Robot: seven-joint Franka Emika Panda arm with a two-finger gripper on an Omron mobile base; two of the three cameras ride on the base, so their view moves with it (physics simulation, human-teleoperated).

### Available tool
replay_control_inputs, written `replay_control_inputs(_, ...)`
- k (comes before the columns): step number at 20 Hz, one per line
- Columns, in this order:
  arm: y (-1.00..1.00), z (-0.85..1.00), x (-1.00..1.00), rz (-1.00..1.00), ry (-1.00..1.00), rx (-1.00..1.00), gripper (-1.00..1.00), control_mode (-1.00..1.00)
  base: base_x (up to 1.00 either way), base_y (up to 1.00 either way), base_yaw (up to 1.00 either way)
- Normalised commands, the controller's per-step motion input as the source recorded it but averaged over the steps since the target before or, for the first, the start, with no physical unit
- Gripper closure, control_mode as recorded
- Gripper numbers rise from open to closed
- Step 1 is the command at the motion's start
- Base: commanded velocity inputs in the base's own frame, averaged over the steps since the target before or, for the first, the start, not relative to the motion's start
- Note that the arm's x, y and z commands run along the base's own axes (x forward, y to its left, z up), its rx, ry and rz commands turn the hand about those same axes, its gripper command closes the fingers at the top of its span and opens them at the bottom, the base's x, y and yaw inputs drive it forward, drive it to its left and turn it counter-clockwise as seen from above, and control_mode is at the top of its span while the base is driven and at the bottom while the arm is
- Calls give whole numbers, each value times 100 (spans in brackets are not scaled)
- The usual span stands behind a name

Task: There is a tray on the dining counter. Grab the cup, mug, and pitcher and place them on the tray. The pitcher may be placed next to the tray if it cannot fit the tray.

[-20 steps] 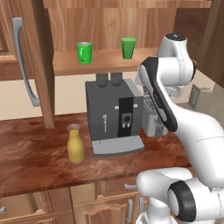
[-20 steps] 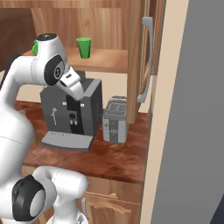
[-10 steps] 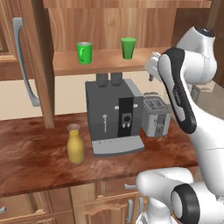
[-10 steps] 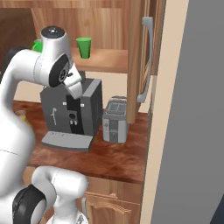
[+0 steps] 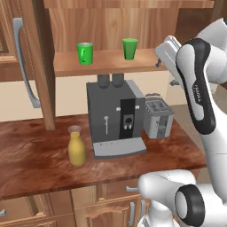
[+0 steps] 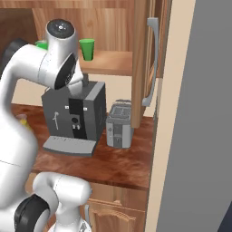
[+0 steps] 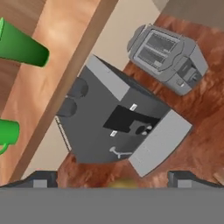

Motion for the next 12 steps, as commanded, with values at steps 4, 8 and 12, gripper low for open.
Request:
replay_control_inputs(4, 0, 50, 0, -4, -2, 17, -100, -100, 0, 0, 0)
replay_control_inputs(8, 0, 48, 0, -1, 0, 16, -100, -100, 0, 0, 0)
replay_control_inputs(12, 0, 31, 0, 0, 0, 14, -100, -100, 0, 0, 0)
